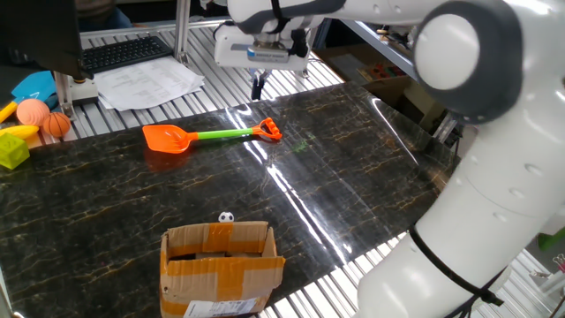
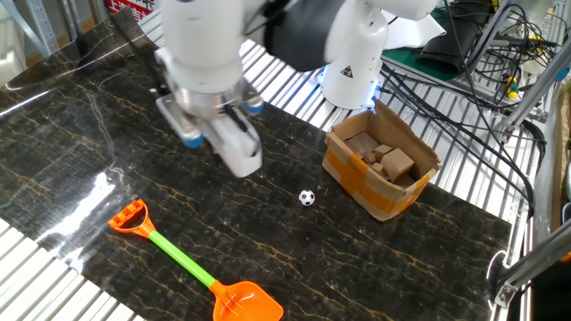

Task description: Use a shovel to scoop up an object

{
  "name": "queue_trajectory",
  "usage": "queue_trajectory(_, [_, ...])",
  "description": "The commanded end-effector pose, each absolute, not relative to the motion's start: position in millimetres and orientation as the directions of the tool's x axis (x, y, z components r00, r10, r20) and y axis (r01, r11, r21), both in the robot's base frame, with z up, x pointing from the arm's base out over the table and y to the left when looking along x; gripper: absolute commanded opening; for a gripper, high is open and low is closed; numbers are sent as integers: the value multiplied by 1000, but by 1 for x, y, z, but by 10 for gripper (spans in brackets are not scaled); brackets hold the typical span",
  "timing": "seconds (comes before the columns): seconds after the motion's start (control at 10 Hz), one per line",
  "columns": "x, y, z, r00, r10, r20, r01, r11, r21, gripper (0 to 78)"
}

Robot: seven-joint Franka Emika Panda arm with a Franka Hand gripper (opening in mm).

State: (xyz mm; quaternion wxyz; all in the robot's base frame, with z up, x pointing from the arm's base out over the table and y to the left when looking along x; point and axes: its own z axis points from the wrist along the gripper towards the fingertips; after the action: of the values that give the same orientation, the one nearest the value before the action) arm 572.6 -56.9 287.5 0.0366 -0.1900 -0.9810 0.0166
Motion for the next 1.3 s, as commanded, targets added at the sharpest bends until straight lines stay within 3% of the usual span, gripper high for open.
queue_trajectory(0.1, [596,-76,295,-925,374,66,372,927,-41,0])
queue_trajectory(0.5, [596,-77,295,-895,445,15,445,895,-16,0])
queue_trajectory(0.9, [596,-77,295,-858,513,31,513,858,8,0])
queue_trajectory(1.3, [596,-77,295,-702,709,67,710,704,-20,0])
